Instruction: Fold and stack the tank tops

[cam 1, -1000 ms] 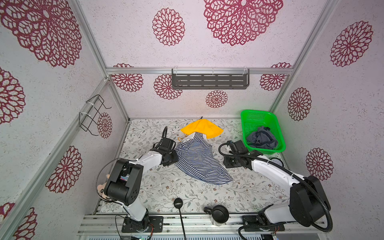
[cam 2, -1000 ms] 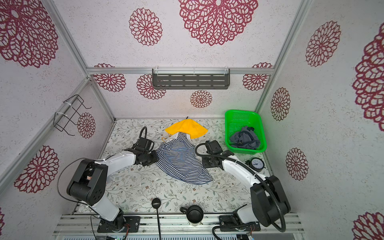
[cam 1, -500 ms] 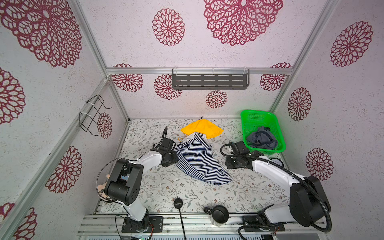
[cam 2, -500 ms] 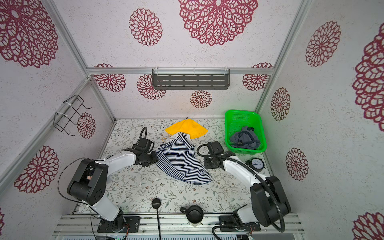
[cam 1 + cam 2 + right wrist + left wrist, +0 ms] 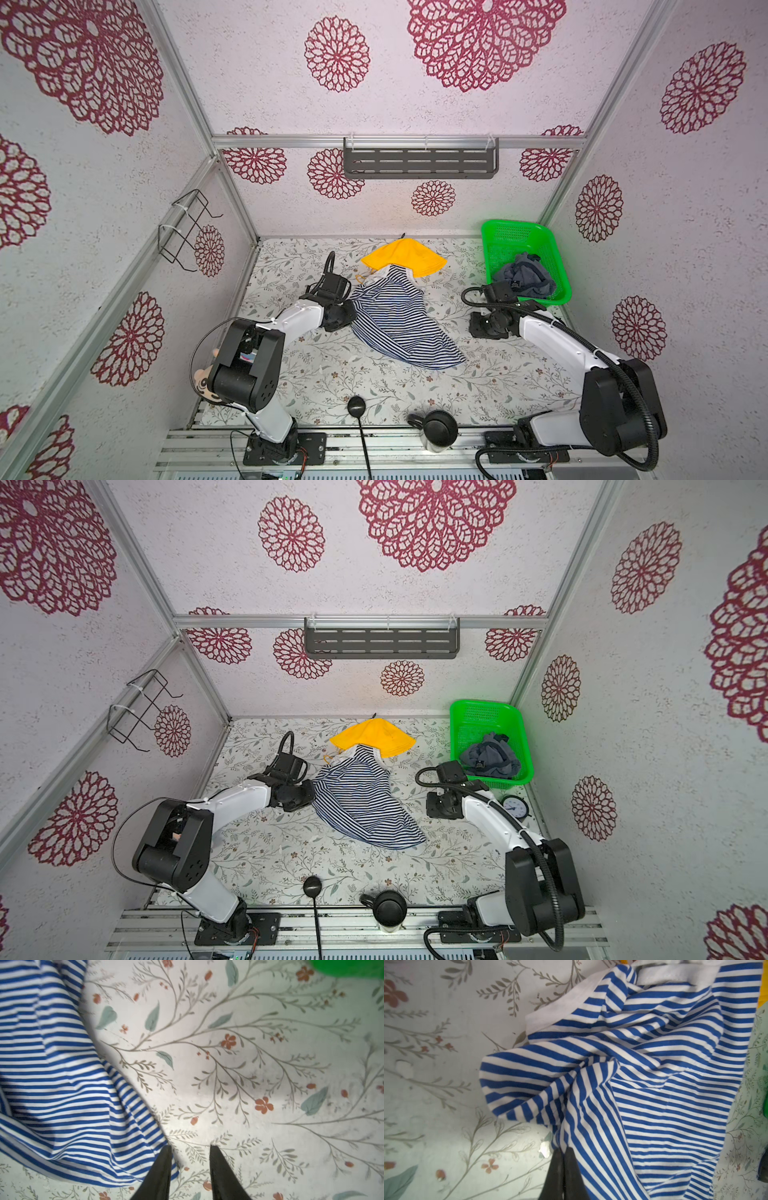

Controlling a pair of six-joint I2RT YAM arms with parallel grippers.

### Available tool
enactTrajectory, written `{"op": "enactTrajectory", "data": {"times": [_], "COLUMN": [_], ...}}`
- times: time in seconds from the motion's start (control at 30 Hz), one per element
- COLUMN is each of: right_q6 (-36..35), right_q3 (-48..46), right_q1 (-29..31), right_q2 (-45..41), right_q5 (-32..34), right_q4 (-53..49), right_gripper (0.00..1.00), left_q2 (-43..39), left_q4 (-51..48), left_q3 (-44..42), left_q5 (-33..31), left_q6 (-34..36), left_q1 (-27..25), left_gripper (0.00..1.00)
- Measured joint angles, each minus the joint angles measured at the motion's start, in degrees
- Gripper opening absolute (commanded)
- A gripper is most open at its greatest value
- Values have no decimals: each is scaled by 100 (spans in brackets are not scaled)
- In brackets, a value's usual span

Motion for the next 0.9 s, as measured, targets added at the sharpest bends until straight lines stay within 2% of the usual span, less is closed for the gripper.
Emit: {"op": "enactTrajectory", "data": {"times": [0.3,0.53,0.77,0.8,0.87,0.9], "right_q6": [348,638,796,811,887,909], "right_q3": [-734,-872,-935,-935,-935,-935], "right_q1": [284,570,625,649,715,752], "right_q2": [-15,-15,94,136,210,247], "right_q5": [-509,-723,-717,-715,-708,-691], "right_q4": [-72,280,634,699,804,835], "right_gripper": [35,38,37,35,26,18], "left_q2": [-984,-1056,-1075,-1082,-1086,-1088], "left_q4": [-170,-260,-269,-275,-293,-319], "left_q3": [-284,-551,-612,-616,-616,-616], "left_q5": [90,85,48,39,22,13], "left_q6": [-144,-238,-258,-256,-225,-190], "left_q1": [-2,-7,-28,-35,-35,-35], "left_gripper": [0,0,0,3,39,58]}}
